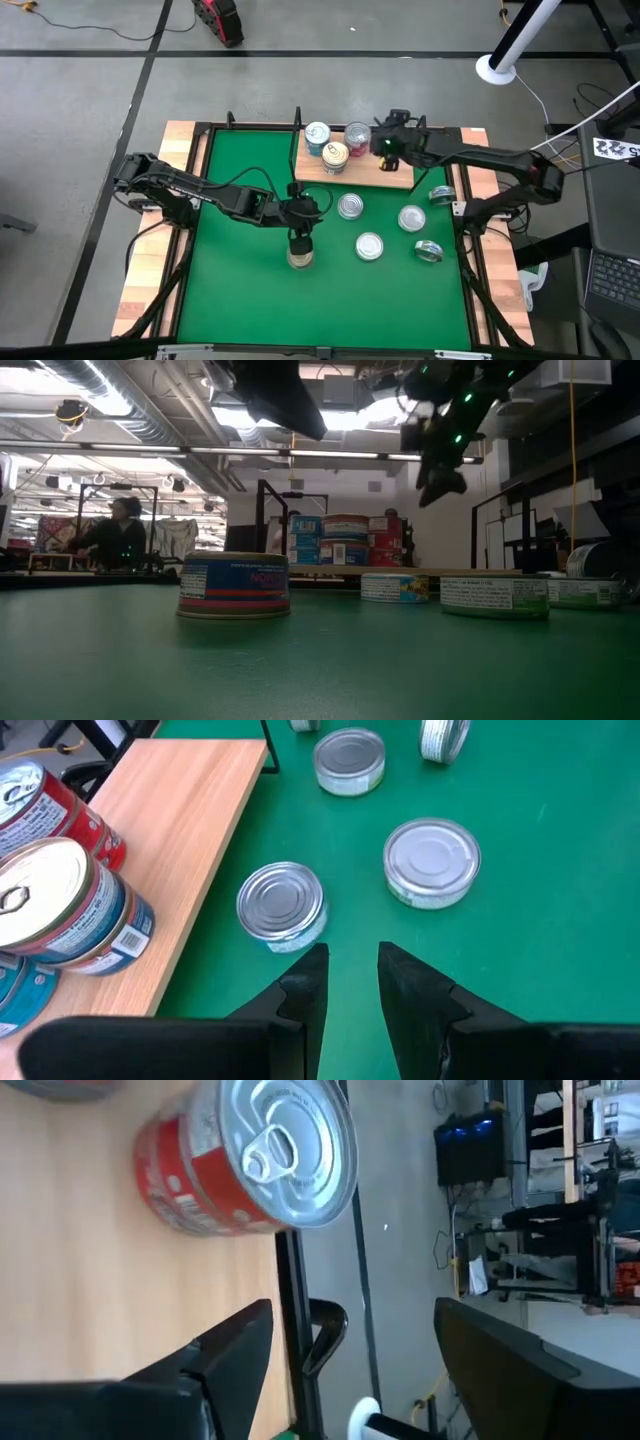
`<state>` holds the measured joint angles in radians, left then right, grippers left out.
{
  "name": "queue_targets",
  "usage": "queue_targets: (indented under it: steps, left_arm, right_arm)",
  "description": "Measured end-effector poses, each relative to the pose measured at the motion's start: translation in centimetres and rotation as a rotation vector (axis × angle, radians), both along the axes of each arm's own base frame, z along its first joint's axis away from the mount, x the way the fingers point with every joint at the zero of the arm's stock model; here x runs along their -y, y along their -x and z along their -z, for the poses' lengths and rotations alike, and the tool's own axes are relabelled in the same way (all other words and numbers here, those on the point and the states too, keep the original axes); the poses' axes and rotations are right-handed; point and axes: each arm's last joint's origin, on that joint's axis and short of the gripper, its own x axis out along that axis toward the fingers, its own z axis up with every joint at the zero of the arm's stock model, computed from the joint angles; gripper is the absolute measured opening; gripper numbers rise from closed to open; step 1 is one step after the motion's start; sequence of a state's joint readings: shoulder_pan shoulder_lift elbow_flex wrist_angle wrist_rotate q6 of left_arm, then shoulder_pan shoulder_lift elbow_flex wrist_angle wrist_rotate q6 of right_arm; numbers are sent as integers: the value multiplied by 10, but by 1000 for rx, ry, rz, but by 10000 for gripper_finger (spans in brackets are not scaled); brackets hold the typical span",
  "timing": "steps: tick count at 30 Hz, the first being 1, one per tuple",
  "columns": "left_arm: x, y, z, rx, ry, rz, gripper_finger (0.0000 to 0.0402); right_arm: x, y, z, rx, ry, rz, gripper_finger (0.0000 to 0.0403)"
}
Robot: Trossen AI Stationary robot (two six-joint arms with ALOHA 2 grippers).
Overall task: Stack canned seafood by type on shelf
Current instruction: Put the green white tuna can on the shelf
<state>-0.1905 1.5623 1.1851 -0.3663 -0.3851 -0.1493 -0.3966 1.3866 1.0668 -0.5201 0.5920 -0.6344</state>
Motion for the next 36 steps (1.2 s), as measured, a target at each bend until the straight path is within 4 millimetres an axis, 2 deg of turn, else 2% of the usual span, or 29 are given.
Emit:
queue_targets:
  steps: [6, 10, 15, 20, 29, 36]
  left_arm:
    - [1, -7, -3, 70, -1, 12, 86]
    - [3, -17, 0, 119, -42, 50, 86]
    - [7, -36, 15, 160, -115, 106, 86]
    - [8, -53, 36, 153, -199, 159, 86]
    - [2, -64, 69, 64, -222, 158, 86]
    - [-2, -69, 87, 28, -197, 164, 86]
  right_arm:
    - [-42, 18, -23, 87, -52, -39, 276]
    - [-70, 29, -28, 140, -176, -75, 276]
    - [-102, 37, -23, 112, -408, -160, 276]
    - [-129, 40, -18, 98, -576, -169, 276]
    - [-166, 36, -11, 122, -597, -311, 276]
    - [-179, 35, 13, 161, -615, -362, 276]
